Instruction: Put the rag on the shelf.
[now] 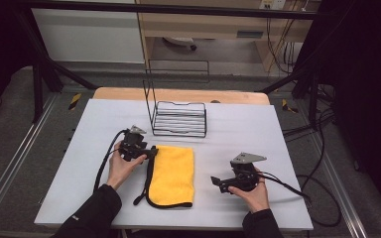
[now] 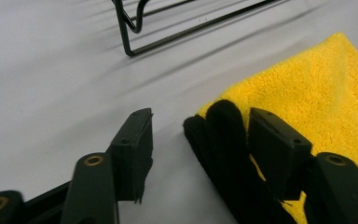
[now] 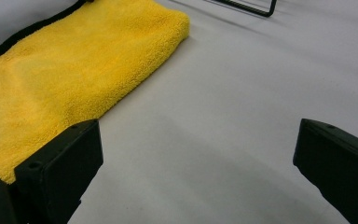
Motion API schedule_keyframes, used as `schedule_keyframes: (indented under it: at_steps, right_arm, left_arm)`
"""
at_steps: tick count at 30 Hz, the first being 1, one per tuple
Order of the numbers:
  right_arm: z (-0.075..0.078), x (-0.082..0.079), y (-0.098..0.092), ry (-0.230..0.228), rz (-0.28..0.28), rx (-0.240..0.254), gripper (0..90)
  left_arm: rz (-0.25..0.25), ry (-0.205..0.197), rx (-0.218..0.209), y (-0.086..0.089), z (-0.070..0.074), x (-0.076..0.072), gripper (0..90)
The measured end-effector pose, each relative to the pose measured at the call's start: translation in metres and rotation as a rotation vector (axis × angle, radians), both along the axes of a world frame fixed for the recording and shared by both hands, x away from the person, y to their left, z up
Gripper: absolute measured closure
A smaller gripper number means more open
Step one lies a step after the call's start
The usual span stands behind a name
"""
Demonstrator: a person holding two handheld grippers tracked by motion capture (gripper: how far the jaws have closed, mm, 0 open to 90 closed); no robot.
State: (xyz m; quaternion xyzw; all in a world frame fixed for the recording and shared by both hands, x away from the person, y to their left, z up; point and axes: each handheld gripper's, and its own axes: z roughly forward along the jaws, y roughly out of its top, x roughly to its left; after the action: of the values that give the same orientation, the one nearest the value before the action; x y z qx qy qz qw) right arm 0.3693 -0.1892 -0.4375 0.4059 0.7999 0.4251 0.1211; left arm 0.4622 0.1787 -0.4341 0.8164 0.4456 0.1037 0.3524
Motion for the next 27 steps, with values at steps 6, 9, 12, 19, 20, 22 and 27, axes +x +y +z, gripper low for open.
schedule_keyframes:
  at_steps: [6, 9, 12, 19, 20, 22, 27]
  right_arm:
    - [0.0005, 0.0001, 0.0, 0.005, -0.002, 0.006, 2.1]
    - [0.0008, 0.0003, -0.0002, 0.01, 0.0, 0.008, 2.2]
    - [0.0009, 0.0006, 0.0, 0.014, 0.0, 0.013, 2.2]
    - [-0.0003, 0.0019, 0.0013, 0.021, -0.001, 0.019, 2.2]
    - [-0.0003, 0.0021, 0.0015, 0.022, -0.002, 0.022, 2.2]
    - [-0.0006, 0.0029, 0.0016, 0.018, -0.001, 0.024, 2.2]
    - [-0.0013, 0.0058, 0.0032, 0.02, -0.007, 0.041, 2.1]
  left_arm:
    - [-0.023, 0.013, 0.004, -0.0049, -0.0054, 0.001, 52.8]
    - [-0.026, 0.012, 0.009, -0.0068, -0.0063, 0.0011, 55.8]
    - [-0.027, 0.018, -0.003, -0.0064, -0.0076, 0.0021, 57.2]
    - [-0.035, 0.067, -0.047, -0.0026, -0.0087, 0.0049, 66.0]
    - [-0.035, 0.07, -0.049, -0.0029, -0.0087, 0.0049, 68.2]
    - [-0.033, 0.07, -0.05, -0.0033, -0.0087, 0.0047, 70.1]
    - [-0.025, 0.067, -0.046, -0.0057, -0.0082, 0.003, 73.8]
